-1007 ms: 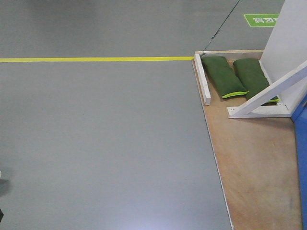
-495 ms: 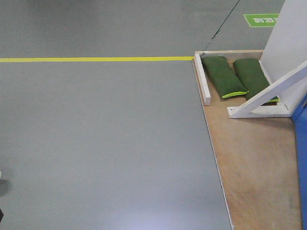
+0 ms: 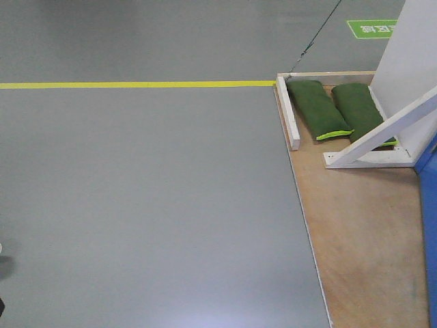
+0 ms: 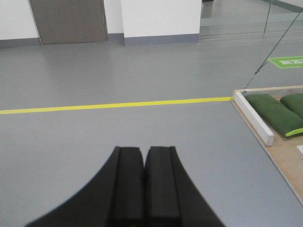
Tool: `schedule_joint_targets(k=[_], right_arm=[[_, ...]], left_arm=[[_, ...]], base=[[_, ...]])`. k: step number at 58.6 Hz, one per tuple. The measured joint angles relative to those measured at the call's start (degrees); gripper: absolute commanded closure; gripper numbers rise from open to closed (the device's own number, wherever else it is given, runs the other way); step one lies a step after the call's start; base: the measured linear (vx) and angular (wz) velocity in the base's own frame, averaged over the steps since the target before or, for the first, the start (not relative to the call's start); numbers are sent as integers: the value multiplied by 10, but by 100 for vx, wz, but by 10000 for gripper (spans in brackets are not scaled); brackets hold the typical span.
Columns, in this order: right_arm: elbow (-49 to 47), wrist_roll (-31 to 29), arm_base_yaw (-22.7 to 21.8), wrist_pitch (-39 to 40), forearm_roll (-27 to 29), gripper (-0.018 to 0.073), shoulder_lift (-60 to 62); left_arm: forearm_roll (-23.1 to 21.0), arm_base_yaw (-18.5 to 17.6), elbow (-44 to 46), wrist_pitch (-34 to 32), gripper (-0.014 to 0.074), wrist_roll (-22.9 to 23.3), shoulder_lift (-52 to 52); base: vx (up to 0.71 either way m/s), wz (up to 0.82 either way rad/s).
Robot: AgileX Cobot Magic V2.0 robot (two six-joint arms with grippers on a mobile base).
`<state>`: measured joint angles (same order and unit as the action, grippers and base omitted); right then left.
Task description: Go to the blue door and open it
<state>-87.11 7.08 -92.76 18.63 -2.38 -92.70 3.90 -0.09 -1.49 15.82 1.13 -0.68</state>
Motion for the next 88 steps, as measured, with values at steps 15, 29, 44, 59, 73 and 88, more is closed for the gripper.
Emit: schedule_joint_targets(k=[15, 29, 44, 59, 73, 88], right_arm=[[0, 1, 0, 0, -2, 547, 3], [0, 7, 3, -18, -51, 547, 3], [0, 101, 9, -20, -118, 547, 3], [1, 208, 24, -39, -173, 547, 11], [3, 238, 70, -66, -178, 547, 43], [3, 240, 134, -79, -178, 547, 92]], left_arm=[[0, 0, 0, 0, 524, 0, 0], [0, 0, 0, 0, 524, 0, 0], [0, 0, 0, 0, 524, 0, 0], [0, 0, 0, 0, 524, 0, 0], [0, 0, 0, 0, 524, 0, 0], [0, 0, 0, 0, 524, 0, 0]], base=[[0, 0], [0, 0], [0, 0], [0, 0], [0, 0], [0, 0]])
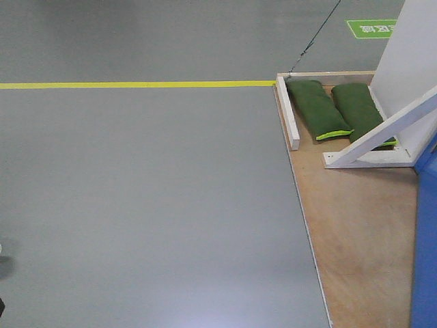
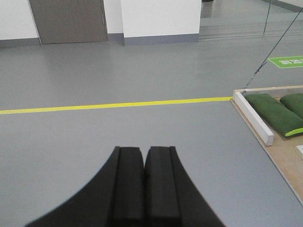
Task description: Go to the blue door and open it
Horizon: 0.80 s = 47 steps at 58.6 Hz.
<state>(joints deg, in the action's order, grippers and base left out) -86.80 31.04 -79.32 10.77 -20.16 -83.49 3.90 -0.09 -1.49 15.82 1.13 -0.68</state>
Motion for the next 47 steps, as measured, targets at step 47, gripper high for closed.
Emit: schedule_joint_targets(k=[47], right_arm=[[1, 42, 275, 30, -96, 547, 162]], left_arm=[[0, 0, 0, 0, 524, 0, 0]], base=[[0, 0]])
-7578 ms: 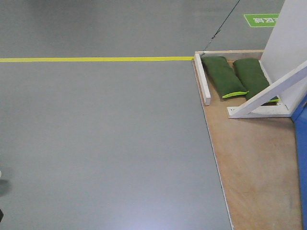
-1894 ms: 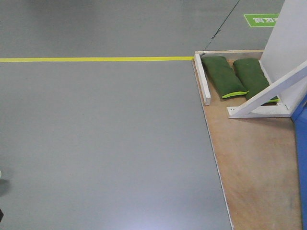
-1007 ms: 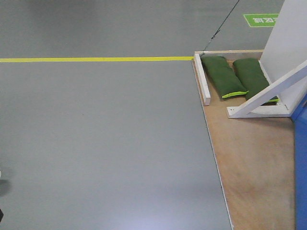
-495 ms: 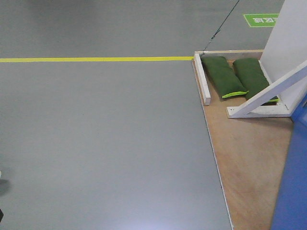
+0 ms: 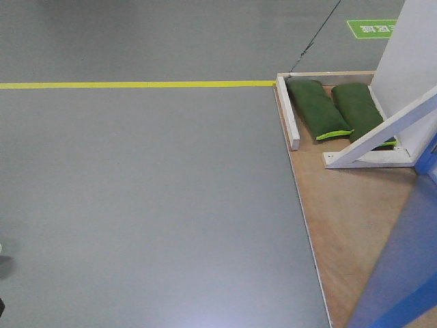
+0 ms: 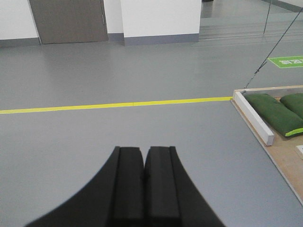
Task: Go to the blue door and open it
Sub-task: 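Pull the blue door open toward the robot with the right gripper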
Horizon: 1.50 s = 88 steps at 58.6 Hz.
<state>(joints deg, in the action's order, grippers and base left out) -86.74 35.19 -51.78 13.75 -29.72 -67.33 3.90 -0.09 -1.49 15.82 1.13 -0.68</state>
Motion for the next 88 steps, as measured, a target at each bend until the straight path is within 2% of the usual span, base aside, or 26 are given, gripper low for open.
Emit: schedule_joint_targets(k=[8, 16, 31, 42, 68, 88], right_arm=[[-2, 1, 69, -4, -46, 547, 4], [-4, 2, 145, -53, -62, 547, 8], [-4, 9, 295, -171, -46, 547, 10], [-4, 15, 372, -215, -27, 547, -6], [-13, 21, 452, -215, 51, 547, -51], [-12, 19, 537, -243, 105, 547, -70]], left_arm=[[0, 0, 0, 0, 524, 0, 0], [0, 0, 0, 0, 524, 0, 0], [0, 0, 0, 0, 524, 0, 0], [0, 0, 0, 0, 524, 0, 0], [0, 0, 0, 0, 524, 0, 0], [0, 0, 0, 0, 524, 0, 0]], base=[[0, 0], [0, 0], [0, 0], [0, 0], [0, 0], [0, 0]])
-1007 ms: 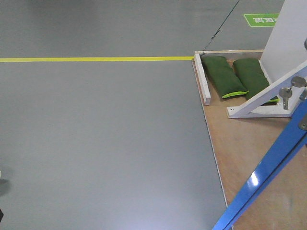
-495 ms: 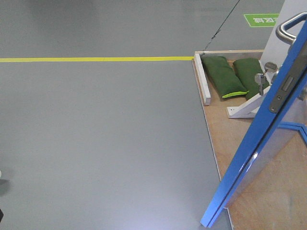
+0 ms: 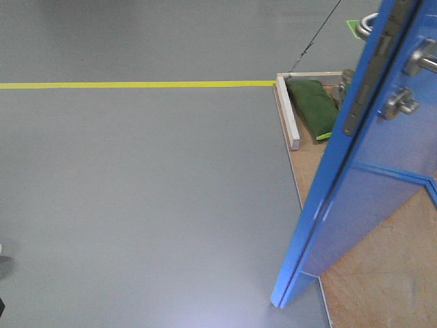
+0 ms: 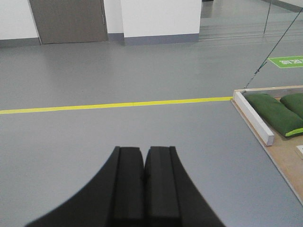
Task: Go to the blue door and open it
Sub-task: 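Pull the blue door open toward the robot with the right gripper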
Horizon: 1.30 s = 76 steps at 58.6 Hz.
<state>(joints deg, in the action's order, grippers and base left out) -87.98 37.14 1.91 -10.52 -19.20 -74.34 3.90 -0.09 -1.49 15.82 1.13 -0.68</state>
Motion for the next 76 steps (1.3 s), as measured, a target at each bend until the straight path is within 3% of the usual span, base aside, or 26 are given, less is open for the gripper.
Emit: schedule_joint_targets(k=[13, 41, 76], right_arm=[[8, 0, 26, -1, 23, 547, -36], [9, 0, 27, 32, 48, 547, -80], [10, -1, 68, 49, 45, 547, -97]], left_arm=[[0, 0, 0, 0, 524, 0, 0], [0, 0, 0, 0, 524, 0, 0], [0, 0, 0, 0, 524, 0, 0]], base=[[0, 0], [0, 0], [0, 0]])
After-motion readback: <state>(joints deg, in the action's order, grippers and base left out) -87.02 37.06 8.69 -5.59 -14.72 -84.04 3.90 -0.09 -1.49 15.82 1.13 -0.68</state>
